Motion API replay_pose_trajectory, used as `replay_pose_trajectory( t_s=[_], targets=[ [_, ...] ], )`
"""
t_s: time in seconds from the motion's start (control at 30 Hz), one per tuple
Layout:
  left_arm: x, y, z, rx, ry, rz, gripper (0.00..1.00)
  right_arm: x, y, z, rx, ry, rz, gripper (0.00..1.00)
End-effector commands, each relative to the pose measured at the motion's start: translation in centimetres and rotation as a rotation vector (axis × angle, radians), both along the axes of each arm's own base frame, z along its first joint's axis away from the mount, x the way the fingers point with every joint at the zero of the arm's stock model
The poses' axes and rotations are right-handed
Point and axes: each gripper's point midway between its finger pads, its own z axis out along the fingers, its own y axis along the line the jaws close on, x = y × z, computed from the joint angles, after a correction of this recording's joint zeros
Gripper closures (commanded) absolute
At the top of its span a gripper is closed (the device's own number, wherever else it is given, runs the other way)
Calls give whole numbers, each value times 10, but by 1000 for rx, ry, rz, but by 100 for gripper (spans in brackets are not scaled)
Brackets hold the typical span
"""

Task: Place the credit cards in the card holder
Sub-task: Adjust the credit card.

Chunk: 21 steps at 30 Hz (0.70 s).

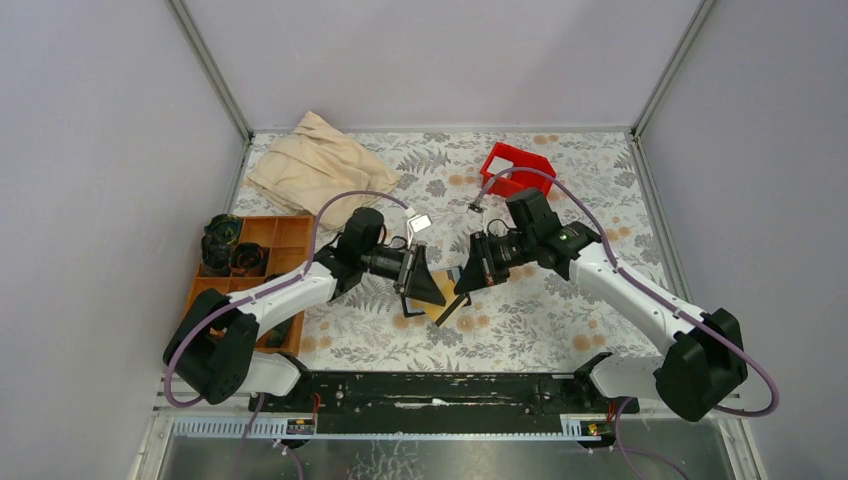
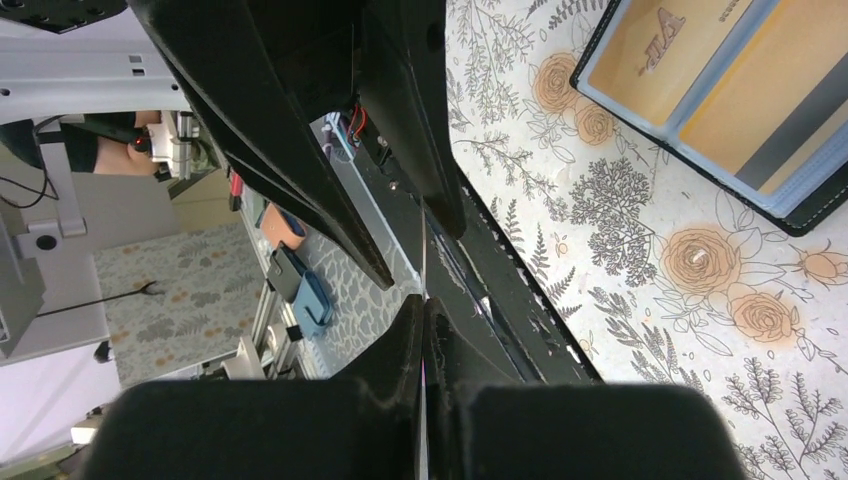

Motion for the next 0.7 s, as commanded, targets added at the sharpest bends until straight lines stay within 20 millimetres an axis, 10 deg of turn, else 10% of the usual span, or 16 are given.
replay_pose_trajectory(
  t_s=[0.0,0.3,0.43,0.67],
  targets=[
    [-9,5,9,-56,-9,-48,56,4,8,8,71,21,31,100],
    [-10,12,18,-137,31,-58,100,14,12,8,124,63,41,100],
    [-9,11,19,-160,41,-56,100,18,14,9,132,61,39,98],
    [14,6,15,-153,22,76,100,45,-2,2,-15,-83,-103,45]
  ],
)
